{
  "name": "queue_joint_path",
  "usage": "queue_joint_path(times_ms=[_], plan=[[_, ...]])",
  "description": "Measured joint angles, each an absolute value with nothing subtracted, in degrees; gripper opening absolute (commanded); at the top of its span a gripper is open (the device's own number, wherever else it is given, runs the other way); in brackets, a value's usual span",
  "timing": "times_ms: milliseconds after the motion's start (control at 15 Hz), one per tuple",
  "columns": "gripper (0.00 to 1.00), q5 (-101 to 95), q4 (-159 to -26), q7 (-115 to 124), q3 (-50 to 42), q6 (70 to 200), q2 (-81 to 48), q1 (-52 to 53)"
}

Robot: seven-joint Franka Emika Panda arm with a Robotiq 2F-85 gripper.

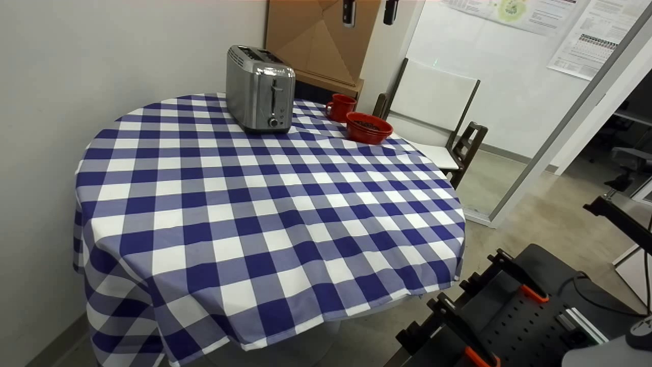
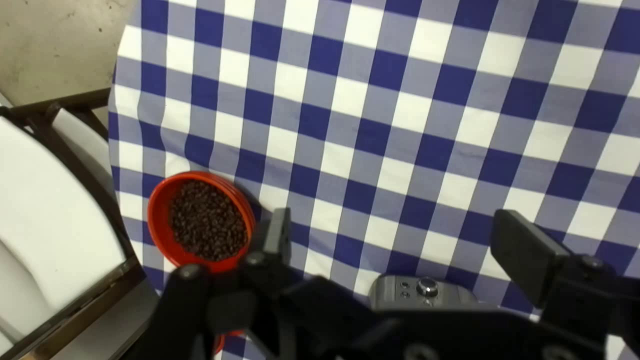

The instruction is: Push down the lever on the toaster

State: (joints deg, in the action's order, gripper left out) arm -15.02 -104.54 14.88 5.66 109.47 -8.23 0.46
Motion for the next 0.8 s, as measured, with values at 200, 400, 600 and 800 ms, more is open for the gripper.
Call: queue_joint_path(times_ms=[200, 400, 600, 800], plan=[[0.68, -18.49, -100.78, 17.77, 4.64, 112.85, -11.85, 2.25], [0.46, -22.02, -98.05, 21.08, 3.25, 116.56, -15.5, 3.89], [0.23, -25.21, -95.87, 22.57, 1.6, 120.85, -19.5, 5.34], [0.01, -25.54, -93.54, 22.78, 0.13, 123.01, -23.36, 6.38]])
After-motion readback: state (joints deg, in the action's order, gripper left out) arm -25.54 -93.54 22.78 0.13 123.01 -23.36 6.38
